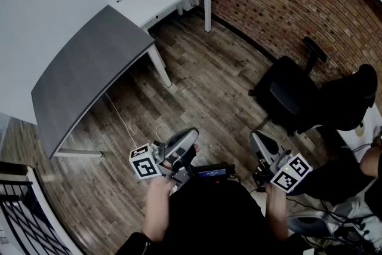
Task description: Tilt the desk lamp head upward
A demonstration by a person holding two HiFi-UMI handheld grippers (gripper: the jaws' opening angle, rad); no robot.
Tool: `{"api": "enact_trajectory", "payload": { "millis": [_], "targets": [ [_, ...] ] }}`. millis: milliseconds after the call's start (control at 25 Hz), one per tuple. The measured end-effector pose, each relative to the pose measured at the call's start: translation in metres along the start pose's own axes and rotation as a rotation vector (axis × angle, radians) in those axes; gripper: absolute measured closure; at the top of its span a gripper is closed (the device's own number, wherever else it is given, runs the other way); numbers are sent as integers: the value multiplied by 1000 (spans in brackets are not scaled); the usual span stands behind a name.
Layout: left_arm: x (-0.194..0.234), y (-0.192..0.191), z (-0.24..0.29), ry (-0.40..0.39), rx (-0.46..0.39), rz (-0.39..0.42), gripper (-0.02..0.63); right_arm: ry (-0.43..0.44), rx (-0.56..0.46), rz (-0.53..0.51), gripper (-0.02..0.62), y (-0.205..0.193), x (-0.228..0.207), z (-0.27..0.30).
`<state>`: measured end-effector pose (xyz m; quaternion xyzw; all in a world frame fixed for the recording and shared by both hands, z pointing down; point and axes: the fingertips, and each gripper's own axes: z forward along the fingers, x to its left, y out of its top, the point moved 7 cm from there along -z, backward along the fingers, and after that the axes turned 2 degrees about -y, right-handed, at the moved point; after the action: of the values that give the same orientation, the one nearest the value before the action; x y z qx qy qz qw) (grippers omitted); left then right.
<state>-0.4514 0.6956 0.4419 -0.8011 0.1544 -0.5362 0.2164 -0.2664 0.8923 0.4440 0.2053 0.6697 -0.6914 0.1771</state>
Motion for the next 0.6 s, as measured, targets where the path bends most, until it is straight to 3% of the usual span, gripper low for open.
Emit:
{"api": "enact_trajectory", "payload": {
  "millis": [600],
  "targets": [
    [0, -3, 2, 7, 5, -2, 595, 3, 4, 5, 581, -1, -3, -2]
  ]
}}
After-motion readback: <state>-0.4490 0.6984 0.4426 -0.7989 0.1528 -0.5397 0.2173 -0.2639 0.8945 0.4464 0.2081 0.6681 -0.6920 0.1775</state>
